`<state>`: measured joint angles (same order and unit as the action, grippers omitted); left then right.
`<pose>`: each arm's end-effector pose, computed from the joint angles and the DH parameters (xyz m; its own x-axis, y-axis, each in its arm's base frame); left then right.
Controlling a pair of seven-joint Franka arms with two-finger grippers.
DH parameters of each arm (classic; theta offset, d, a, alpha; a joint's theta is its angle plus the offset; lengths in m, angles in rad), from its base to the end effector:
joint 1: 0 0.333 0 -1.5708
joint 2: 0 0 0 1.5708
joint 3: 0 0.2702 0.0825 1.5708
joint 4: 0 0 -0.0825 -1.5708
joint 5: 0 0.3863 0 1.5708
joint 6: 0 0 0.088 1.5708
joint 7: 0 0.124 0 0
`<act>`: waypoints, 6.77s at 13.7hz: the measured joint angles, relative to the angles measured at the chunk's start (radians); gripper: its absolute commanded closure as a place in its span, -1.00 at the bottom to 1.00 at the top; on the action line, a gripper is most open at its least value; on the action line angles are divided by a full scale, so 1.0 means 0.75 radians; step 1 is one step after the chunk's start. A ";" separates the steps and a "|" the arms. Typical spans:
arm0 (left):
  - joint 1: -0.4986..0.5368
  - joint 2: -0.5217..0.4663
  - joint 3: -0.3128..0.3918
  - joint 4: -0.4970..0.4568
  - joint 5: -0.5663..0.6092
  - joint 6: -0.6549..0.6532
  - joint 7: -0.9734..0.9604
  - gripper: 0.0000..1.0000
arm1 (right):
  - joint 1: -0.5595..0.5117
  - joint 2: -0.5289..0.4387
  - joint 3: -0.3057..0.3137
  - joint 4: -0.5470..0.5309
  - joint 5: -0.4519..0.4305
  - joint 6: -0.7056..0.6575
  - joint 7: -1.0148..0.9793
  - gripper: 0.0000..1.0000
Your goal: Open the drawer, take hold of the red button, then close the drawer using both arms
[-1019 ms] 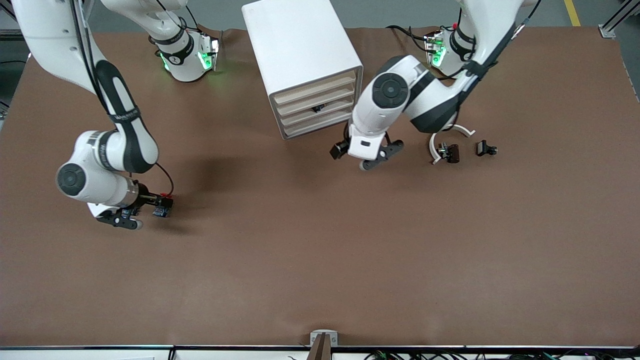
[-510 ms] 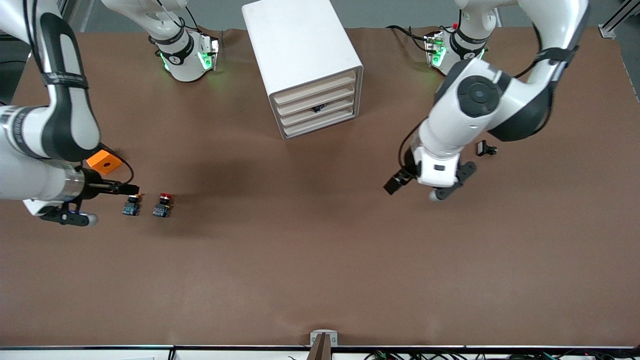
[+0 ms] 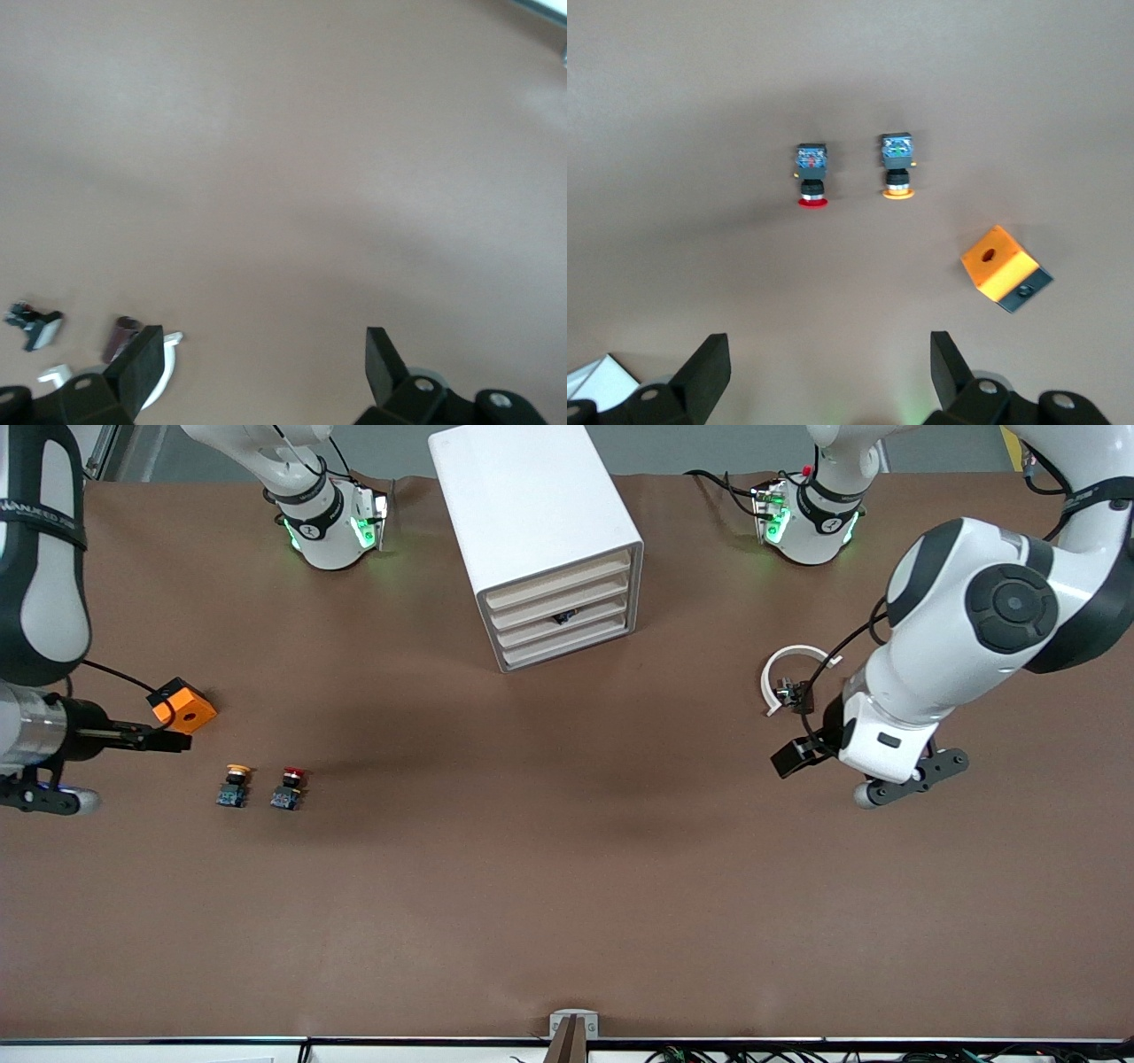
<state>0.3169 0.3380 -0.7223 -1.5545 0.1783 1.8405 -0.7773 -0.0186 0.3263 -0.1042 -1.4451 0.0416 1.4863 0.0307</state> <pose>0.6056 -0.1962 0.4346 0.9363 0.3511 -0.0094 0.3510 -0.9346 0.0577 0.6060 -0.0629 0.4235 0.9485 -0.1486 -0.2797 -0.1544 -0.9880 0.0011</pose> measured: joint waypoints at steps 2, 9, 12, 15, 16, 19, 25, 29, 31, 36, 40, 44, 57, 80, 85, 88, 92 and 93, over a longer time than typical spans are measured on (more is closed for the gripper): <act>0.031 -0.003 0.000 0.034 0.007 -0.071 0.048 -1.00 | -0.004 -0.015 -0.001 0.039 -0.014 -0.066 -0.015 -1.00; 0.145 -0.098 0.000 0.126 0.015 -0.290 0.086 -1.00 | -0.060 -0.111 -0.003 0.078 -0.023 -0.216 -0.025 -1.00; 0.186 -0.146 0.000 0.131 0.015 -0.311 0.127 -1.00 | -0.061 -0.112 0.000 0.130 -0.039 -0.238 -0.025 -1.00; 0.194 -0.182 0.000 0.132 0.015 -0.315 0.149 -1.00 | -0.064 -0.115 0.002 0.205 -0.039 -0.309 -0.025 -1.00; 0.197 -0.191 0.000 0.132 0.015 -0.316 0.172 -1.00 | -0.063 -0.115 0.008 0.209 -0.039 -0.319 -0.025 -1.00; 0.131 -0.244 0.101 0.126 0.015 -0.329 0.321 -1.00 | -0.061 -0.118 0.011 0.211 -0.039 -0.329 -0.024 -1.00; -0.312 -0.407 0.696 0.055 -0.138 -0.413 0.670 -1.00 | -0.106 -0.264 0.005 0.172 -0.011 -0.358 -0.029 -1.00; -0.429 -0.550 0.873 -0.101 -0.200 -0.420 0.764 -1.00 | -0.106 -0.432 0.007 -0.001 -0.009 -0.263 -0.029 -1.00; -0.442 -0.604 0.869 -0.166 -0.200 -0.420 0.764 -1.00 | -0.104 -0.525 0.010 -0.138 -0.009 -0.178 -0.031 -1.00; -0.455 -0.655 0.834 -0.219 -0.201 -0.420 0.764 -1.00 | -0.079 -0.673 0.017 -0.283 -0.010 -0.123 -0.032 -1.00; -0.456 -0.655 0.833 -0.219 -0.201 -0.413 0.764 -1.00 | -0.070 -0.712 0.017 -0.308 -0.010 -0.094 -0.032 -1.00; -0.456 -0.655 0.828 -0.218 -0.201 -0.413 0.764 -1.00 | -0.069 -0.711 0.017 -0.387 -0.011 0.005 -0.032 -1.00; -0.450 -0.647 0.832 -0.195 -0.231 -0.406 0.764 -1.00 | -0.013 -0.867 0.051 -0.533 -0.041 0.116 -0.036 -1.00; -0.436 -0.521 0.837 -0.084 -0.231 -0.399 0.760 -1.00 | -0.014 -0.862 0.039 -0.548 -0.046 0.105 -0.036 -1.00; -0.434 -0.513 0.837 -0.084 -0.231 -0.399 0.760 -1.00 | -0.014 -0.862 0.040 -0.548 -0.046 0.105 -0.036 -1.00; -0.434 -0.513 0.837 -0.084 -0.231 -0.399 0.760 -1.00 | -0.014 -0.862 0.041 -0.549 -0.046 0.105 -0.036 -1.00; -0.434 -0.508 0.837 -0.091 -0.231 -0.400 0.760 -1.00 | -0.014 -0.862 0.041 -0.549 -0.046 0.104 -0.036 -1.00; -0.434 -0.508 0.837 -0.092 -0.231 -0.400 0.760 -1.00 | -0.014 -0.862 0.041 -0.549 -0.046 0.104 -0.036 -1.00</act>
<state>-0.0083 -0.0427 -0.0948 -1.6234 0.0050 1.5408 -0.2070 -0.0289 -0.3204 -0.0738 -1.8569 0.0071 1.5641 0.0038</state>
